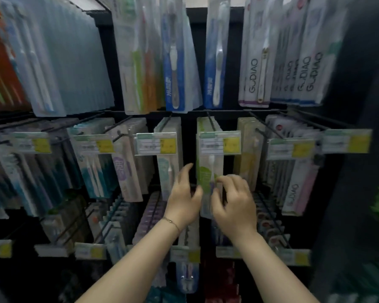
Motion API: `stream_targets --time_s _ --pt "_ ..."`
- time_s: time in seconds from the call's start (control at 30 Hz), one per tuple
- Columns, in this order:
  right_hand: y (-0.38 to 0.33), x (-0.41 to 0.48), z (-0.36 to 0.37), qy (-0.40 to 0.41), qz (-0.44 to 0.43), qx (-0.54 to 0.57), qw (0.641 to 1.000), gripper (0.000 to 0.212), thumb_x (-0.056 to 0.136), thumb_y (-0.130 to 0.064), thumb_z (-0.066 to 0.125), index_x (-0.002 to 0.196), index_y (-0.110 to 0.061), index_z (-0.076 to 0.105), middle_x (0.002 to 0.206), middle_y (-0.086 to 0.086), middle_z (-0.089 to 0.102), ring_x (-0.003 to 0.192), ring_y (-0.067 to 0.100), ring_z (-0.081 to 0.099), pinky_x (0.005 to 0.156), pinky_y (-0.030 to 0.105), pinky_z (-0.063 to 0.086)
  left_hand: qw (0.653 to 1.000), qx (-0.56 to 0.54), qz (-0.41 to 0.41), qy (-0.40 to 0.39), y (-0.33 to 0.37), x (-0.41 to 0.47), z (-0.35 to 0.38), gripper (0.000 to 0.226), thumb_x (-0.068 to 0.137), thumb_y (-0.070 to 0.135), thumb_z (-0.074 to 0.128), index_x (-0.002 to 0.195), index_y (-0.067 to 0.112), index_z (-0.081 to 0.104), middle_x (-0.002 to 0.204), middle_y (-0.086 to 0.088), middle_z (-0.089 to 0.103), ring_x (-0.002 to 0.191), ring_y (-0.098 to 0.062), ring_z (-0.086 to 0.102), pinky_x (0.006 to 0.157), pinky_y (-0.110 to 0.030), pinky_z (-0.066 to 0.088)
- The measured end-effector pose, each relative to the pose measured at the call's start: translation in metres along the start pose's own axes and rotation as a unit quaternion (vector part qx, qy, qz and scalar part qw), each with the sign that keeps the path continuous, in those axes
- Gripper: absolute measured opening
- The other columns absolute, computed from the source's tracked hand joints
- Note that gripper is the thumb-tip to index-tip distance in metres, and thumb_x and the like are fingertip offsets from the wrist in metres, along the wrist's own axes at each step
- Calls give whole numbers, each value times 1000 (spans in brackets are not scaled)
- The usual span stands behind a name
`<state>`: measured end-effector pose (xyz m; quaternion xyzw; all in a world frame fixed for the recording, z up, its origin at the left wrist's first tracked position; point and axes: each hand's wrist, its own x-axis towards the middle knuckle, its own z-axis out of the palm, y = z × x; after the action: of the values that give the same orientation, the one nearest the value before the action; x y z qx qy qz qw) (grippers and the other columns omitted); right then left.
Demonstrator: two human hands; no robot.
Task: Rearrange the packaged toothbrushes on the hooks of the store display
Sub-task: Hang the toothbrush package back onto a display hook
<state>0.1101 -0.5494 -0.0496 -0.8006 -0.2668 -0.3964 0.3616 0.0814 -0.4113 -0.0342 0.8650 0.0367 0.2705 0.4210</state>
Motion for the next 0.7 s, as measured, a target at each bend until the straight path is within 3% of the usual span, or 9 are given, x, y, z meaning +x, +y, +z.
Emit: stream_targets --time_s 0.07,0.13,0.2,0.27,0.47,0.6,0.7 --pt "4 2 1 -9 34 44 998 38 94 -30 47 128 -15 53 126 4 53 118 21 48 98 34 44 998 -66 -19 13 11 -2 7 63 101 16 54 154 30 24 146 17 34 123 12 31 92 4 24" --pt "6 3 3 -54 79 112 989 48 100 -33 44 147 -24 38 152 1 34 141 14 29 113 29 25 993 -110 -25 23 17 -1 14 64 102 14 50 155 34 20 149 21 28 125 18 25 93 8 18" --pt "7 5 5 -112 101 173 973 56 104 -33 40 155 -34 16 164 -8 10 149 4 7 115 20 7 990 -135 -26 28 20 1 19 62 104 17 46 156 35 17 158 19 23 139 9 22 109 -7 17" --pt "6 8 9 -143 107 204 963 61 105 -36 35 155 -40 1 165 -12 -3 148 -2 -5 112 13 -1 989 -143 -28 20 20 3 22 57 107 21 40 156 38 15 159 19 23 143 4 21 116 -20 18" --pt "2 15 17 -174 133 269 938 65 103 -44 32 154 -39 -9 158 -25 -6 143 -14 -6 108 2 0 987 -155 -38 6 18 9 25 53 107 30 35 152 49 13 159 21 26 145 3 25 122 -28 19" --pt "2 18 23 -179 145 285 930 64 102 -45 31 153 -38 -8 163 -17 -1 147 -7 -2 123 27 6 987 -156 -20 7 23 15 23 50 108 21 35 134 62 24 140 33 42 128 20 36 114 -15 26" --pt "3 19 24 -182 148 282 931 62 104 -43 32 151 -40 -7 164 -16 2 148 -5 1 124 30 8 989 -147 -9 5 25 17 22 51 108 17 36 126 64 29 128 43 42 118 28 39 101 -3 28"
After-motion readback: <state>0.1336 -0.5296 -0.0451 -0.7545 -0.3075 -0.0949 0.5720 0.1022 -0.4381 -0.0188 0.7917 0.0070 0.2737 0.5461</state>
